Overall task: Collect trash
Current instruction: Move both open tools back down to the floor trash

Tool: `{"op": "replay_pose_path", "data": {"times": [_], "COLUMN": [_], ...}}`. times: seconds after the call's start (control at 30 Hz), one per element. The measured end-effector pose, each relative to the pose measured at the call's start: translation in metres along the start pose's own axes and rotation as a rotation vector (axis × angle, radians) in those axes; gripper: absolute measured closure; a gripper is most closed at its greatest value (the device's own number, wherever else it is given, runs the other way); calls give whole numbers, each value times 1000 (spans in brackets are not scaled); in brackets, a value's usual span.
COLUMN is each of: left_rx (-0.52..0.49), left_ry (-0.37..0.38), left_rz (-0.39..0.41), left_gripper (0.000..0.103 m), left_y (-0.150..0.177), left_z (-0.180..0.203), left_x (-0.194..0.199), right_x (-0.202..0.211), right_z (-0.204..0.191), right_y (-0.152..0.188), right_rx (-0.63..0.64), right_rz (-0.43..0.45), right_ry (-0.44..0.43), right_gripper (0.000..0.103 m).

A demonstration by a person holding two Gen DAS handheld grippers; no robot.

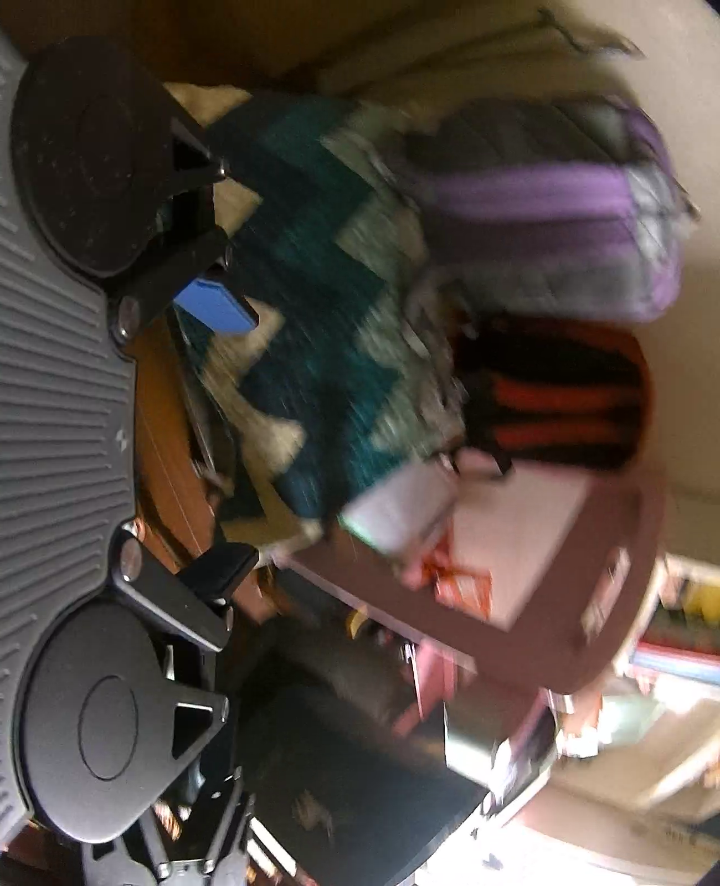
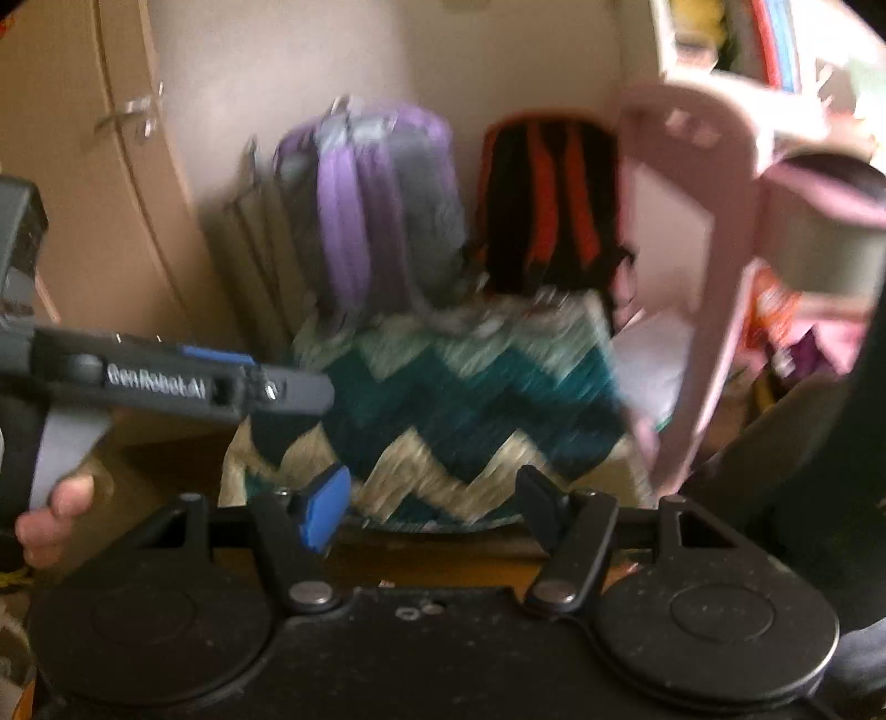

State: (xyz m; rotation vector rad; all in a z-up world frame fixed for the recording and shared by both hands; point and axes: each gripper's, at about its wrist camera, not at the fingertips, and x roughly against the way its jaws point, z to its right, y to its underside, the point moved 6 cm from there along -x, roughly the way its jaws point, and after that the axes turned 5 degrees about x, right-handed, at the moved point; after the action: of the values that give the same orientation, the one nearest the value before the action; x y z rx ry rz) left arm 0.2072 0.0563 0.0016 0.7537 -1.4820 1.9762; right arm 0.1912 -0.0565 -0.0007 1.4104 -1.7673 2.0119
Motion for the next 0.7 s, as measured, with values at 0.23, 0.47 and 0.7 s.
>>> {"op": "replay_pose_path", "data": {"times": [0.23, 0.47, 0.7], "left_rx": [93, 180, 274], "left_ry": [-99, -166, -264], "left_rz": [-59, -209, -348], "left_gripper": [1, 1, 1], "left_y": [43, 99, 156], "left_z": [-78, -135, -180], "left_x": [-70, -168, -257], "right_x": [-100, -210, -289], "right_z": [-17, -22, -57], "right_y": [56, 136, 215], "right_rx": [-118, -150, 217], "right_rz": [-196, -430, -571], "right_ry": [-41, -68, -156], "right_gripper": [37, 37, 37]}}
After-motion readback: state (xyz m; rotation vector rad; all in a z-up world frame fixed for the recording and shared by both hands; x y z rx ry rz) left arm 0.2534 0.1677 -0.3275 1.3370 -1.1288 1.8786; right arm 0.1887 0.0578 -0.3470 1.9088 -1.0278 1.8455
